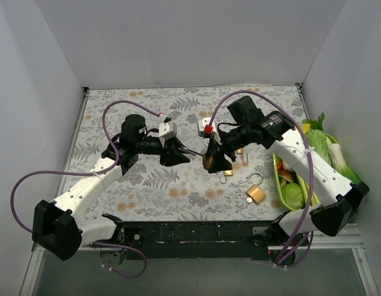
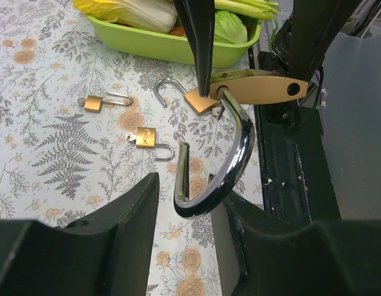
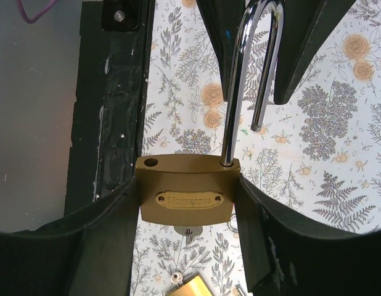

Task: Lock with the key
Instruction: Lock the lock.

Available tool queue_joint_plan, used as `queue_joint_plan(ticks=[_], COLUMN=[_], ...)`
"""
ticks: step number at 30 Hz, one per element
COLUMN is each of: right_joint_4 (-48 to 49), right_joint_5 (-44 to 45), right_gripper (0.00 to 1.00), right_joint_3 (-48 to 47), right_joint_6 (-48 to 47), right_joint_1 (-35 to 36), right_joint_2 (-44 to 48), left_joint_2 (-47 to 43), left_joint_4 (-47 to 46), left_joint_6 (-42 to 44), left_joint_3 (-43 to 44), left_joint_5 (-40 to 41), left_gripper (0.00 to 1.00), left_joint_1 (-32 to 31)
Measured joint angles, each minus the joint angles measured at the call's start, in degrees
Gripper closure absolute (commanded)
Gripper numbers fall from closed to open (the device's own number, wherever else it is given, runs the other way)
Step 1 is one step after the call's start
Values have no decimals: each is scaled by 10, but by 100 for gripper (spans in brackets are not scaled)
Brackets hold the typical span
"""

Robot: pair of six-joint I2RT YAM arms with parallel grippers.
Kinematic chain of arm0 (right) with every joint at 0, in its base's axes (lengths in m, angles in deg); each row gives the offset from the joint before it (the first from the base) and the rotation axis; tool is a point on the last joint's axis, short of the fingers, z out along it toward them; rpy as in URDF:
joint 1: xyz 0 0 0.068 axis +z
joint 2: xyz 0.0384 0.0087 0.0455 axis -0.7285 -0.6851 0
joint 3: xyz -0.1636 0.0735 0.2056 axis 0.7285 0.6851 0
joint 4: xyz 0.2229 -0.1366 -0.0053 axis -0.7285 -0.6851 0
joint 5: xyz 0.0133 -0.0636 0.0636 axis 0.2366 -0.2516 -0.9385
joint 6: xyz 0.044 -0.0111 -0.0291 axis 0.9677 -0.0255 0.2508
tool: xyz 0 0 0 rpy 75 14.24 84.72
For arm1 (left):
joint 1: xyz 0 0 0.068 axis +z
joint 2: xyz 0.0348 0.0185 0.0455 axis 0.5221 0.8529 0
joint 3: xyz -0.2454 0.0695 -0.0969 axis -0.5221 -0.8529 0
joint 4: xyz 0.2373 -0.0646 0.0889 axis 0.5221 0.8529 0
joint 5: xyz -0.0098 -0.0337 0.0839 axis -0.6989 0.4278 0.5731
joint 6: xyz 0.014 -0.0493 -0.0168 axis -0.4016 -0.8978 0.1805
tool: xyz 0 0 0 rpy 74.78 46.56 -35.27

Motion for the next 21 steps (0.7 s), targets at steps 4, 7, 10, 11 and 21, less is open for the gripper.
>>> queue_joint_plan(ticks=[4, 7, 10, 11, 21], right_joint_4=[0, -2, -4, -5, -7], right_joint_5=[1, 3, 4, 4, 4], right_gripper=[99, 99, 99, 99, 99], right_joint_3=[0, 0, 0, 0, 0], right_joint_6=[0, -3, -5, -6, -9], right_joint_1=[0, 0, 0, 0, 0], right_joint_2=[2, 2, 2, 2, 1], left_joint_2=[0, 0, 0, 0, -19], left_joint_4=[3, 6, 13, 16, 28], left_joint_6=[2, 7, 15, 17, 45], left_joint_3=[0, 1, 6, 8, 15], left_joint_5=[0, 3, 7, 9, 19], left_gripper=[59, 58, 57, 56, 59], left_joint_1=[-2, -3, -3, -3, -3])
